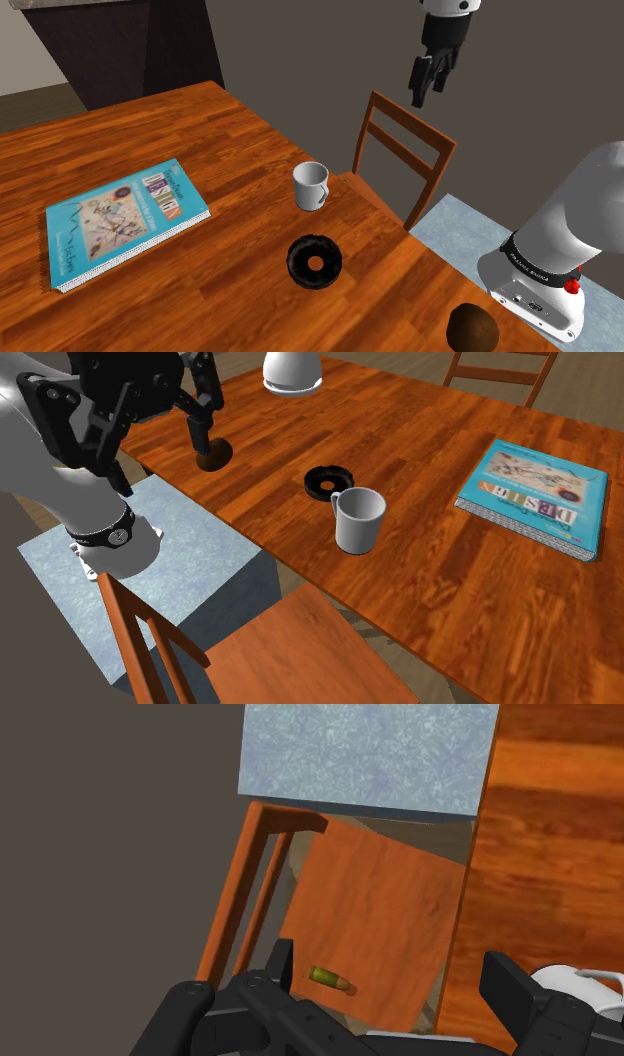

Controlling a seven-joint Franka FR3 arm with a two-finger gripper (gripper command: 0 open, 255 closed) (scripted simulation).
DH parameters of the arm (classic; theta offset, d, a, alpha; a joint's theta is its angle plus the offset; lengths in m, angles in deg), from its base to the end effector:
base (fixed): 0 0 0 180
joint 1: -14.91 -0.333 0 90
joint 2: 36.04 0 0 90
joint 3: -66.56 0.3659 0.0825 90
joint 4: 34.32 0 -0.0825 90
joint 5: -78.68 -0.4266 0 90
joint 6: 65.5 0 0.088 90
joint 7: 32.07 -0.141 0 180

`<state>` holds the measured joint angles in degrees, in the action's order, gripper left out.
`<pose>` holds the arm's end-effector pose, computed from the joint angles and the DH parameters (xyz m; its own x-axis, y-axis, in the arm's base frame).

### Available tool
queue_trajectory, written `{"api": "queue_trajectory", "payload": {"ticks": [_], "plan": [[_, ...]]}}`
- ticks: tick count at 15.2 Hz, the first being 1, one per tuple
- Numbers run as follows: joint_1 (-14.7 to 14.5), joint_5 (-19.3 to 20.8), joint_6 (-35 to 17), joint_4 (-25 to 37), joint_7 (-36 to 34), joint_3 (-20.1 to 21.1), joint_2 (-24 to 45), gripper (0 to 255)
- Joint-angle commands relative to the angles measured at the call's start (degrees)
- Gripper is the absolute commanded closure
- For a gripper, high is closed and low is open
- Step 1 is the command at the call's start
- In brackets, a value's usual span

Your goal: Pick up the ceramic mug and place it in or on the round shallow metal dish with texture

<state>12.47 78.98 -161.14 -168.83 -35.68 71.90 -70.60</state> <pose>0.3685 0.0546 0.5405 0.9959 0.0526 -0.0733 0.0572 -0.9964 0.0627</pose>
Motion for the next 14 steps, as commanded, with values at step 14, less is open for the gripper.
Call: {"api": "queue_trajectory", "payload": {"ticks": [14], "plan": [[-4.6, -6.2, -18.9, 5.5, -9.5, 8.4, 24.3, 0]]}}
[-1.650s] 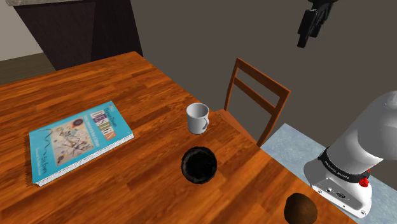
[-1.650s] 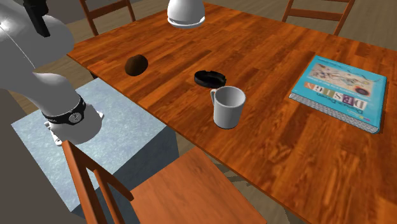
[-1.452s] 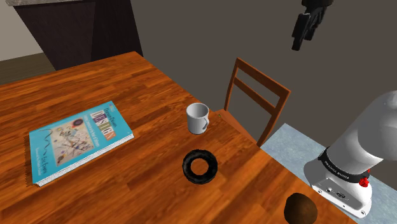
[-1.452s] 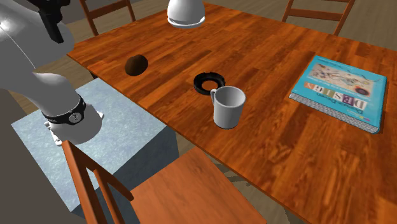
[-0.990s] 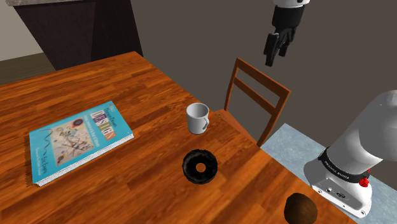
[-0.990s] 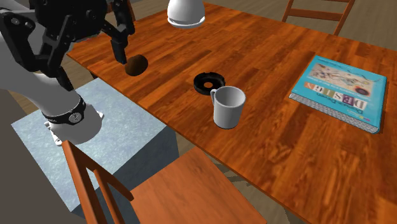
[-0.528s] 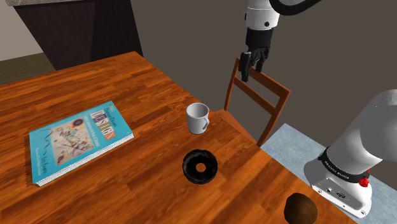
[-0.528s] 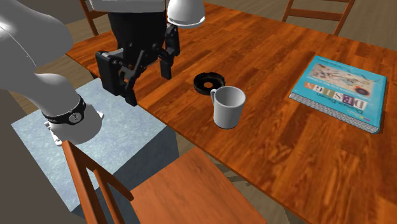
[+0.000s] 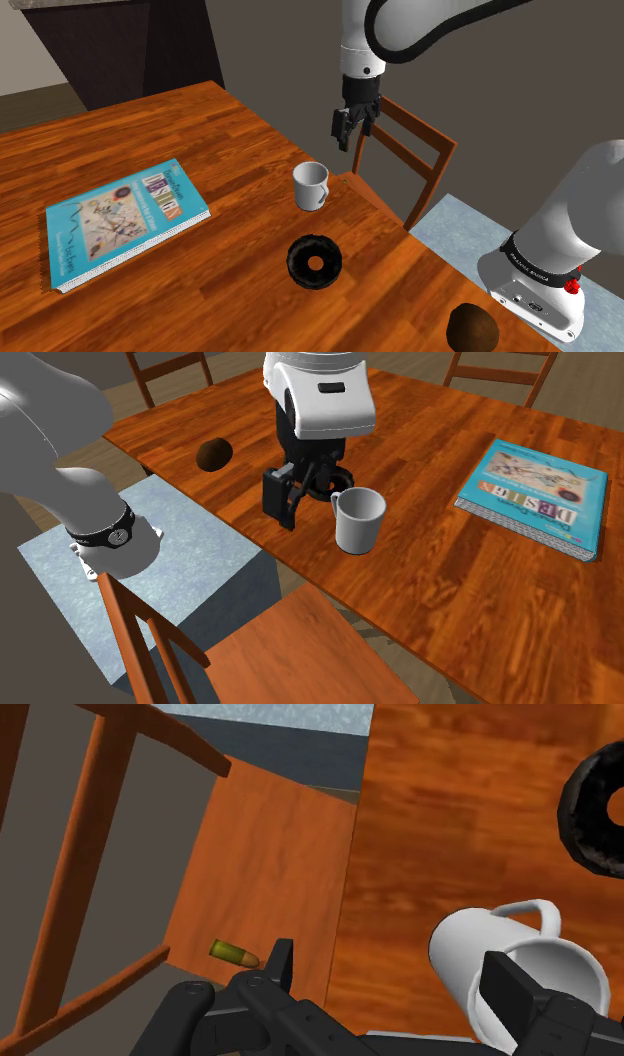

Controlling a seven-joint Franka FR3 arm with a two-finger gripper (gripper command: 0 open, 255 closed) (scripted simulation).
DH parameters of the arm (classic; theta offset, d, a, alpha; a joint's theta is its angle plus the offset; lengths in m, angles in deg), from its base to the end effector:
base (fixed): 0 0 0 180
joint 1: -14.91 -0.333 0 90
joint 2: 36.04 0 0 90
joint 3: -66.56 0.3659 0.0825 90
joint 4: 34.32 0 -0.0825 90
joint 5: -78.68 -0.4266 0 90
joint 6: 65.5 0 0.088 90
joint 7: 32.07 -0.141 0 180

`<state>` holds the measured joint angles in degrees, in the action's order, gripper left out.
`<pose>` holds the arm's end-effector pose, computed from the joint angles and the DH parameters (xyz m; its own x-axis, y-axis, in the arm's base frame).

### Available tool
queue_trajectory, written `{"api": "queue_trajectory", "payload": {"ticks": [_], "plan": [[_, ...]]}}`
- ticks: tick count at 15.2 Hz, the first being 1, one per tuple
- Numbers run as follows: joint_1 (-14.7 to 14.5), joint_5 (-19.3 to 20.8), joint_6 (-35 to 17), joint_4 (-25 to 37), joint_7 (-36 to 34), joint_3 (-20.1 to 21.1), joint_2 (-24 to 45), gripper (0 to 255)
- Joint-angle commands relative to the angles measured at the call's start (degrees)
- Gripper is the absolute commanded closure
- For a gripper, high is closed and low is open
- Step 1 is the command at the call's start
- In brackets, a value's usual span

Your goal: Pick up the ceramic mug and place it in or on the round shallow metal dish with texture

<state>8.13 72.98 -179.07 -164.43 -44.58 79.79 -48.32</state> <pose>0.4627 0.1809 0.4318 0.9930 0.0810 -0.0861 0.0794 -0.9966 -0.0209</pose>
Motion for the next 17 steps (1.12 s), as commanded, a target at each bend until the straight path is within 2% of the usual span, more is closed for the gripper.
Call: {"api": "queue_trajectory", "payload": {"ticks": [1, 7, 14, 17], "plan": [[-0.6, -0.2, -2.0, 2.0, -1.3, 1.0, 3.9, 0], [-2.4, 0.1, -6.7, 8.2, -4.8, 3.3, 14.4, 0], [-2.7, 0.6, -12.0, 5.2, -5.2, 3.5, 16.8, 0], [-2.7, 0.7, -12.4, 5.0, -5.3, 3.5, 17.1, 0]]}}
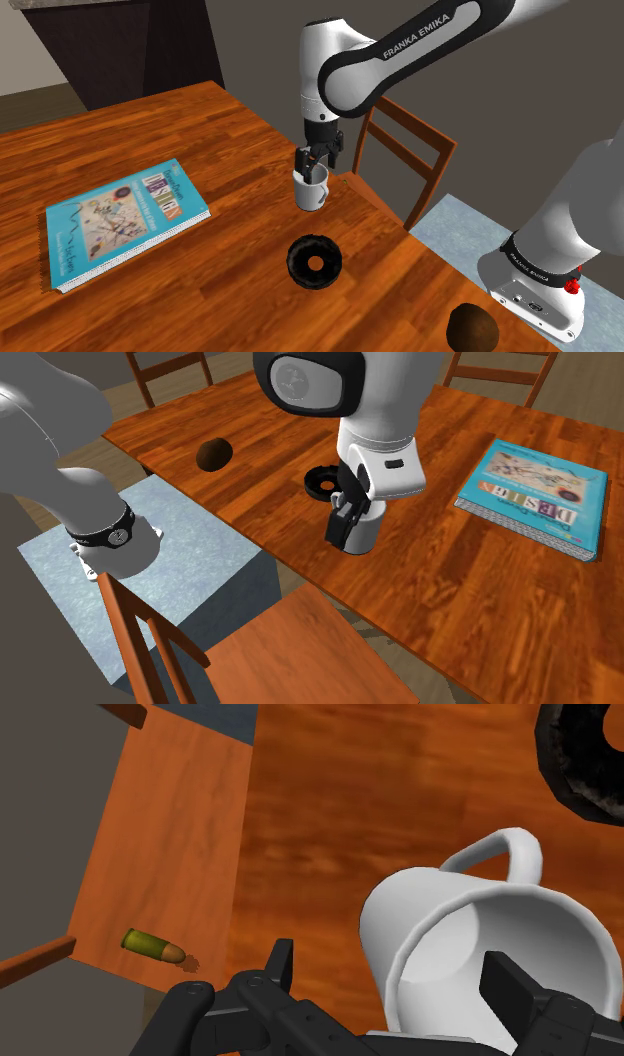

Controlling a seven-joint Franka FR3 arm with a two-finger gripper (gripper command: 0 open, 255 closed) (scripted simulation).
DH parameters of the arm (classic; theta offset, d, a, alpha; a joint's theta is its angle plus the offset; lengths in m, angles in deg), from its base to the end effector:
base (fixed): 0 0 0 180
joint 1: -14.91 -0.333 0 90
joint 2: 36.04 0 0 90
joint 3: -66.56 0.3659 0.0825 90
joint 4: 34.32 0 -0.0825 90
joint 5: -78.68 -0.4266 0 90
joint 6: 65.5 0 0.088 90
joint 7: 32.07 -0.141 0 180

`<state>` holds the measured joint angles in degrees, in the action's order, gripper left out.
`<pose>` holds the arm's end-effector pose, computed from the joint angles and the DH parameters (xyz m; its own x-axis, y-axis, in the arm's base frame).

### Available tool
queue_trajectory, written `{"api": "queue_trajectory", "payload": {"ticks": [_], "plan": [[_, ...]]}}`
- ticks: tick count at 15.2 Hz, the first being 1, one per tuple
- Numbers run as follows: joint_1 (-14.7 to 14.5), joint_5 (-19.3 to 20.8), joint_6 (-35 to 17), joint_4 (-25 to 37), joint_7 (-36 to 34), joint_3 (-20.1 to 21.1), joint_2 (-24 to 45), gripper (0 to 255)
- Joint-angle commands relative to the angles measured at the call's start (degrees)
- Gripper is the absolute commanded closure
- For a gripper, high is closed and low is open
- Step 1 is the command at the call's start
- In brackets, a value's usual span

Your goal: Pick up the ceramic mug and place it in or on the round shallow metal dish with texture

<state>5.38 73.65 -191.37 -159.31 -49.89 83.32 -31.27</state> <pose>0.5104 0.2576 0.3370 0.9911 0.0964 -0.0920 0.0905 -0.9937 -0.0665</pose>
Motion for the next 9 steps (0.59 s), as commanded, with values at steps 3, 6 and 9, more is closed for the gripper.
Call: {"api": "queue_trajectory", "payload": {"ticks": [3, 6, 9], "plan": [[0.0, 0.0, -0.1, -0.1, 0.0, 0.0, 0.0, 0], [0.0, 0.0, -0.1, -0.1, 0.0, 0.0, 0.0, 255], [0.0, 0.0, -0.1, -0.1, 0.0, 0.0, 0.0, 255]]}}
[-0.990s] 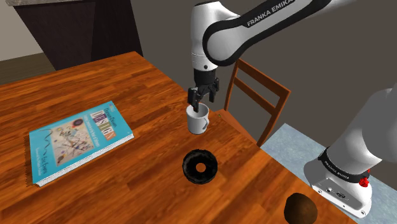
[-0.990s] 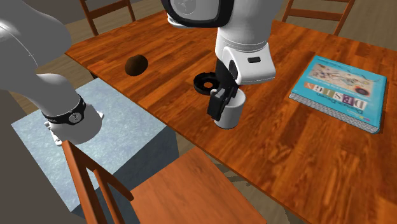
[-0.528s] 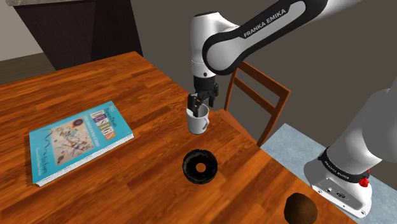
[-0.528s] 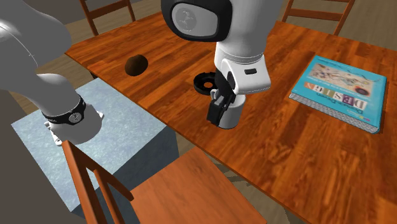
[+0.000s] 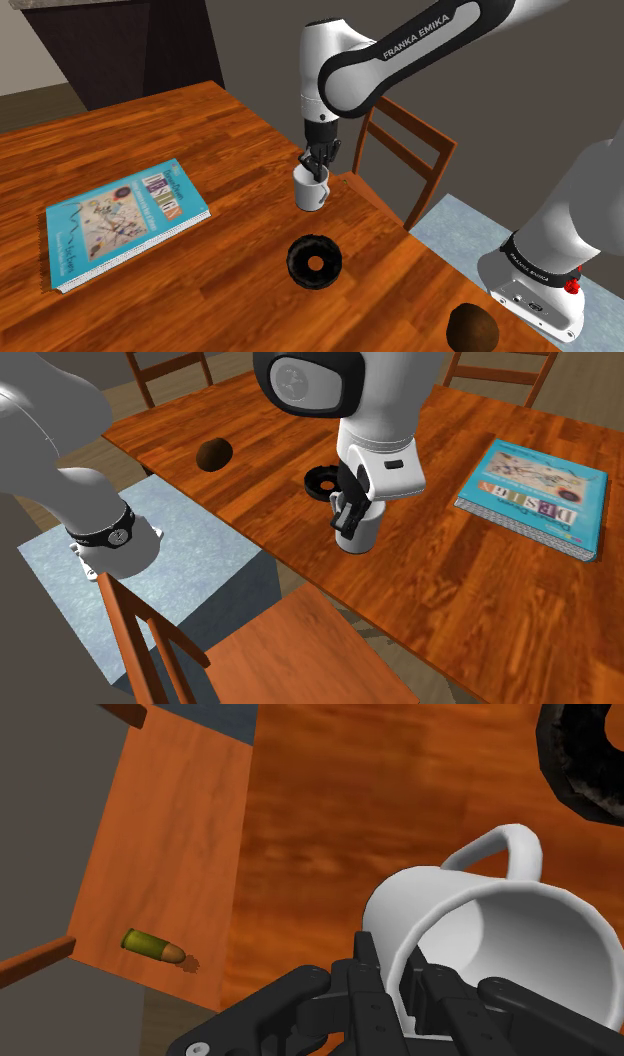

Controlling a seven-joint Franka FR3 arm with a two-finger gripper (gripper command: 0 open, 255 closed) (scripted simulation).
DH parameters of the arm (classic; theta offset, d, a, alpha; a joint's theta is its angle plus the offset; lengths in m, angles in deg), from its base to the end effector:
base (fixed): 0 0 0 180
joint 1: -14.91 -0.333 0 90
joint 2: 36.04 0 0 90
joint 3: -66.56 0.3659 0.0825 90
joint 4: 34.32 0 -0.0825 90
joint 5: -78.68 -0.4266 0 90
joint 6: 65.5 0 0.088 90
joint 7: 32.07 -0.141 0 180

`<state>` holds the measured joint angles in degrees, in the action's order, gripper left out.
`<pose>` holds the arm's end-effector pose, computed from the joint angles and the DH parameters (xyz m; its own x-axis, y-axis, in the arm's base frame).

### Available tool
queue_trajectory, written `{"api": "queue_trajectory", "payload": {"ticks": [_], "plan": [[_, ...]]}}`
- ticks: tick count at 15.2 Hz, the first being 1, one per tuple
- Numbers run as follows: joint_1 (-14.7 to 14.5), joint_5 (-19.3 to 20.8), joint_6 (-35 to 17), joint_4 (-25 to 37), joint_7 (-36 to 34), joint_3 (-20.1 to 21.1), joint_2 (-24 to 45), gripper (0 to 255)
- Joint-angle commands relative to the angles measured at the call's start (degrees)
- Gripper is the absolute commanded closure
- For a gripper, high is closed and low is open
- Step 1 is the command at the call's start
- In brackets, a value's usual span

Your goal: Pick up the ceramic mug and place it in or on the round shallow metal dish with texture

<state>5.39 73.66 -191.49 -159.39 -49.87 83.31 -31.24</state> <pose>0.5104 0.2573 0.3363 0.9911 0.0963 -0.0918 0.0904 -0.9937 -0.0665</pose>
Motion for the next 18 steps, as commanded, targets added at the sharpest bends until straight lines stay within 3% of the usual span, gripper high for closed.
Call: {"api": "queue_trajectory", "payload": {"ticks": [1, 6, 18], "plan": [[0.0, 0.0, 0.0, 0.0, 0.0, 0.0, 0.0, 255], [0.0, 0.0, 0.0, 0.0, 0.0, 0.0, 0.0, 255], [0.3, -1.0, 8.9, 4.5, 0.2, -0.1, -4.6, 255]]}}
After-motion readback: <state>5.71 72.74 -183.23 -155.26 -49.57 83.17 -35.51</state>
